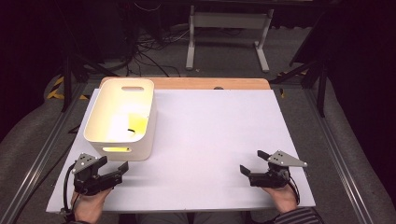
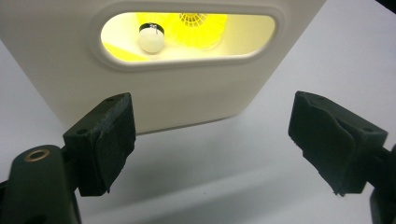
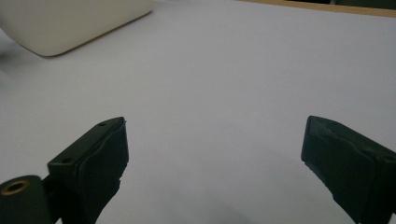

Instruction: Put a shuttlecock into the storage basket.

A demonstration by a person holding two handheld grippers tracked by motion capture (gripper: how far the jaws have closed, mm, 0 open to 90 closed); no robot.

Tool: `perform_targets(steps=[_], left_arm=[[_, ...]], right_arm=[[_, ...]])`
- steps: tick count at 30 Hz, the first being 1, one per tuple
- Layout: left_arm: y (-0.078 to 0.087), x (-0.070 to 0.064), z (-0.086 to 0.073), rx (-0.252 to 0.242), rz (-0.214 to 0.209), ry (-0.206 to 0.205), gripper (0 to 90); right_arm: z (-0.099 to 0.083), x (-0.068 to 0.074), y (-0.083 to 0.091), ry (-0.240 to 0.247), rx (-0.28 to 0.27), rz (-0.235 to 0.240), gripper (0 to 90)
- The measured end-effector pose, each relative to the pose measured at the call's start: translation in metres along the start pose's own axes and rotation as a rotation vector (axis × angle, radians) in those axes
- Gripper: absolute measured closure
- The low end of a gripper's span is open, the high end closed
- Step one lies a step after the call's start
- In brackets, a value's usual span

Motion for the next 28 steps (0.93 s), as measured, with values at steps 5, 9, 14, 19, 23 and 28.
perform_targets(steps=[5,9,14,19,23,28], left_arm=[[0.0018,-0.0009,-0.0004,-0.028,0.0,-0.002,15.1],[0.0029,-0.001,-0.0006,-0.039,-0.004,-0.005,15.2],[0.0033,-0.0007,-0.0009,-0.05,-0.003,-0.004,15.3],[0.0034,-0.0002,-0.0013,-0.047,-0.002,-0.004,15.3],[0.0033,0.0002,-0.0014,-0.05,0.0,-0.004,15.5],[0.0032,0.0,-0.0014,-0.055,0.003,-0.009,15.7]], right_arm=[[-0.0001,0.0001,0.0012,-0.008,-0.007,-0.001,7.9],[-0.0002,0.0,0.0019,-0.008,-0.01,-0.004,7.9],[-0.0004,-0.0013,0.0022,-0.017,-0.013,-0.007,7.9],[-0.0002,-0.0013,0.0021,-0.015,-0.013,-0.006,7.9],[-0.0002,-0.0018,0.0019,-0.015,-0.013,-0.005,7.9],[0.0001,-0.0016,0.001,-0.01,-0.012,-0.003,7.9]])
Point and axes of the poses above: each handheld gripper's, and its own axes: y roughly backward along the jaws, z roughly out of its top, x roughly to its left, the point moved 4 cm from there along -y, roughly forward along the jaws, and after that the axes turned 10 degrees about x, right-handed, at the moved point
